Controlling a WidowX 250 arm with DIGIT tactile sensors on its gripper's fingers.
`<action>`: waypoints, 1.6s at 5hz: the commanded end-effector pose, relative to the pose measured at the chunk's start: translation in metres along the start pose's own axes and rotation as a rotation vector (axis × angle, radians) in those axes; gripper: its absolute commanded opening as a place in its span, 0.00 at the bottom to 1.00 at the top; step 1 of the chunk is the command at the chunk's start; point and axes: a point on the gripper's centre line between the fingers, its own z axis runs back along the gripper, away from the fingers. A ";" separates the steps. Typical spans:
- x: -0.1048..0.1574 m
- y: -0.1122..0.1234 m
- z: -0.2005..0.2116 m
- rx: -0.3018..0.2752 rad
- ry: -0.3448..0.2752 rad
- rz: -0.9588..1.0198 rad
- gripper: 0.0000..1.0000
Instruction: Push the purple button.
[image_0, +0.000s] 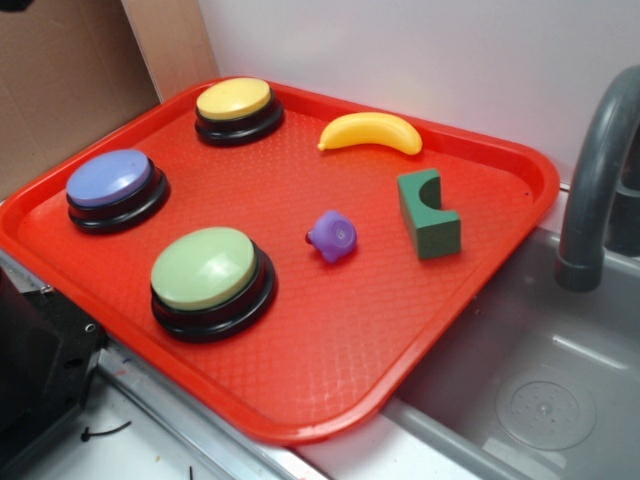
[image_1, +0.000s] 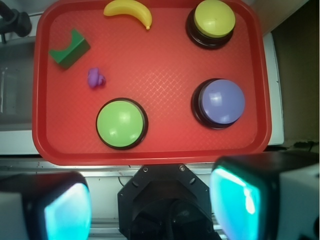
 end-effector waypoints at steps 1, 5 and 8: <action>0.000 0.000 0.000 0.000 0.000 0.000 1.00; 0.043 0.131 -0.141 0.097 0.052 0.193 1.00; 0.046 0.123 -0.178 0.107 0.075 0.136 1.00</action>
